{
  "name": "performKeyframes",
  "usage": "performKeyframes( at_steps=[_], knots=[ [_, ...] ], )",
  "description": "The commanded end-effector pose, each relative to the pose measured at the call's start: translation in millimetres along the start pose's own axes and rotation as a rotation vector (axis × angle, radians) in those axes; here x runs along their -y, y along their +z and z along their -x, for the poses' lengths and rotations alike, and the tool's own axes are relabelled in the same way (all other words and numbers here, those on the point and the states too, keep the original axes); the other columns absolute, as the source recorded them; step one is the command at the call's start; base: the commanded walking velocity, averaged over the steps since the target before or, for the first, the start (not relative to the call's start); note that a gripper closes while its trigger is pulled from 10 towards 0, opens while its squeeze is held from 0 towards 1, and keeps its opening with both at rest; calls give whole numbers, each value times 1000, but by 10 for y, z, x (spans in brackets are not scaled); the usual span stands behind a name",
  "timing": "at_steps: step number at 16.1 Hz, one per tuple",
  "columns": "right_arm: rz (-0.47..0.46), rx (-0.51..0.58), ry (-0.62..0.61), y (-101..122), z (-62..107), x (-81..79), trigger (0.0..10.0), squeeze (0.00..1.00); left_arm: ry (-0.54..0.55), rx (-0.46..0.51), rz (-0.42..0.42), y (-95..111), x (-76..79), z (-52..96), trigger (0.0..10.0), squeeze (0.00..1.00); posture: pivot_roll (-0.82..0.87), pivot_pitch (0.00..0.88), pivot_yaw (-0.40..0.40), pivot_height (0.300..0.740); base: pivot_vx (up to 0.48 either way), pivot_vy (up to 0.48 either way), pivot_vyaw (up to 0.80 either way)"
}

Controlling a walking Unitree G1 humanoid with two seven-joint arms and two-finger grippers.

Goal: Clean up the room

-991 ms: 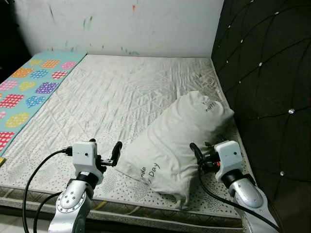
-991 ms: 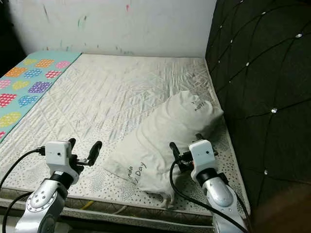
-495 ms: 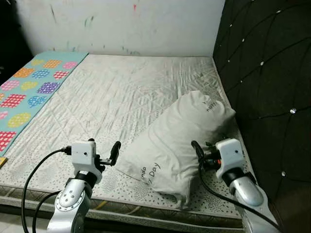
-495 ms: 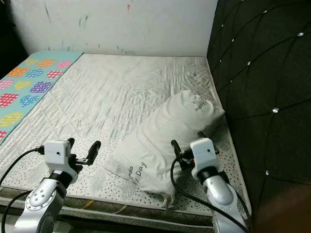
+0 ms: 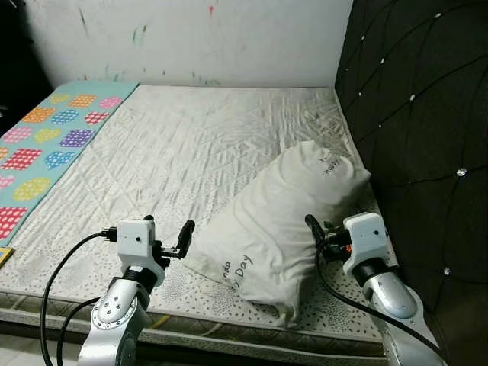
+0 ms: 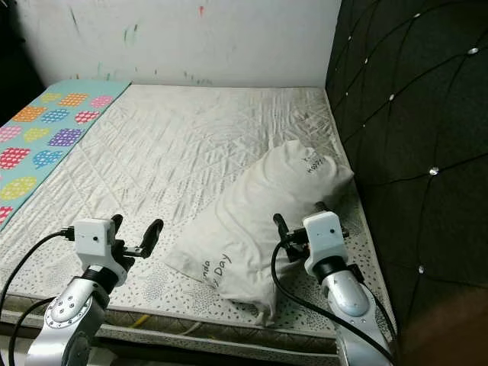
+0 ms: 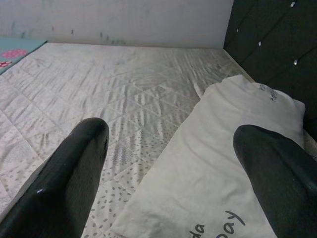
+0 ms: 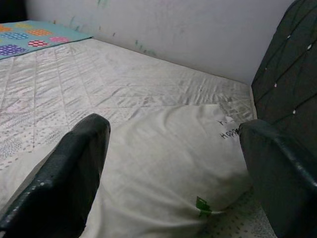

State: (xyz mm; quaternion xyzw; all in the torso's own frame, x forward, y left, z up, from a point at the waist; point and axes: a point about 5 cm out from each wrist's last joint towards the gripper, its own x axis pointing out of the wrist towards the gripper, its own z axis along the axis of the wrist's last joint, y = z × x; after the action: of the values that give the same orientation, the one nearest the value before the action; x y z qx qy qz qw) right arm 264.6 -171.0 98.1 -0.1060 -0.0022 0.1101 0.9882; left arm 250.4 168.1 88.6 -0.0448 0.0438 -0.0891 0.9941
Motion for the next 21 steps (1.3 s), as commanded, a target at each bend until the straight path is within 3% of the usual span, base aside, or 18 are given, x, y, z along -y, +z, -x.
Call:
performKeyframes(
  at_steps=[1, 12, 17, 21],
  knots=[
    [-3, -14, -21, -17, 25, 45, 10000, 0, 3, -7, 6, -24, -18, -16, 10000, 0, -254, 0, 80, 740, 0, 0, 0],
    [-34, -54, -24, -73, -13, -109, 10000, 0, 35, 2, -33, 12, -99, -15, 10000, 0, -173, 0, 69, 740, 0, 0, 0],
    [-47, -73, -59, -68, -108, -22, 10000, 0, 42, 7, -25, 12, -91, -16, 10000, 0, -158, 0, 44, 740, 0, 0, 0],
    [-25, -73, -51, -81, -90, -35, 10000, 0, 46, 11, -20, 14, -72, -28, 10000, 0, -157, 0, 32, 740, 0, 0, -141]
  ],
)
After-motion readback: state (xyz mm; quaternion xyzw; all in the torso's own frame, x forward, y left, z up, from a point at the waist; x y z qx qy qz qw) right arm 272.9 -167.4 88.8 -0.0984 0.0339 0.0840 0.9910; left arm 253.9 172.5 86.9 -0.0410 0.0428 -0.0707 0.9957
